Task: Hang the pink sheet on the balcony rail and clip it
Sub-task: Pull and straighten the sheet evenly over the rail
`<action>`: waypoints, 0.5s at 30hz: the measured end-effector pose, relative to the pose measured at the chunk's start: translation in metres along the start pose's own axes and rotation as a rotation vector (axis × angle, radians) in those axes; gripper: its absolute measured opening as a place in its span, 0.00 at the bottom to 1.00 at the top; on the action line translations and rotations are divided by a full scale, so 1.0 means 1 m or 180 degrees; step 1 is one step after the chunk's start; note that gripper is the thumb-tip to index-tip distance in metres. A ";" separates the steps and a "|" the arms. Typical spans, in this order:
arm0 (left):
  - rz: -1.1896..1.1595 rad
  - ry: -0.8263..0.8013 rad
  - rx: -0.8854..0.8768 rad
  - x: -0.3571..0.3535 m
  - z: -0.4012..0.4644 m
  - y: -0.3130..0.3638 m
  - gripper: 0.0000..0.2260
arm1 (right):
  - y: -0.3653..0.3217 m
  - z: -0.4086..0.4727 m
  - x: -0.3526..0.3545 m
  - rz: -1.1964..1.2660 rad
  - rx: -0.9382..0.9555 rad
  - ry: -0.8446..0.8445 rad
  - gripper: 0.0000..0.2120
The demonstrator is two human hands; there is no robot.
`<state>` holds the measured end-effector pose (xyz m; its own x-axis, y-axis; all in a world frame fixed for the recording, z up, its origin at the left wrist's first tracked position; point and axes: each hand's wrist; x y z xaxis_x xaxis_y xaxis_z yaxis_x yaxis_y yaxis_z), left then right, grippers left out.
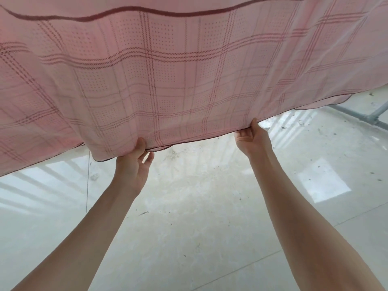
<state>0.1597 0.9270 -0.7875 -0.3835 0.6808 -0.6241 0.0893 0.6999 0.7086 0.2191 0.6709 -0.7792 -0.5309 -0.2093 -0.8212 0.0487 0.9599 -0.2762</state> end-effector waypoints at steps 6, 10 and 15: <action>-0.0315 -0.0070 0.0160 0.007 -0.003 0.013 0.09 | 0.008 -0.024 -0.003 0.0174 -0.0040 -0.0093 0.01; -0.0520 0.0097 0.0389 0.014 -0.004 0.026 0.08 | 0.000 -0.039 -0.006 -0.0569 0.0120 0.0048 0.04; -0.0742 0.0323 0.0634 -0.005 -0.001 0.033 0.01 | -0.035 -0.053 -0.018 -0.1192 0.0168 0.0165 0.02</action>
<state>0.1630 0.9469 -0.7606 -0.5037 0.4792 -0.7188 0.1626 0.8698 0.4659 0.1822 0.6509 -0.7288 -0.5621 -0.5328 -0.6325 -0.1141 0.8074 -0.5788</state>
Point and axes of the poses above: each hand's wrist, its own z-axis towards the middle knuckle, its own x-axis out of the back of the hand, y = z × x, and after that the axes turned 2 degrees about -z, right-handed
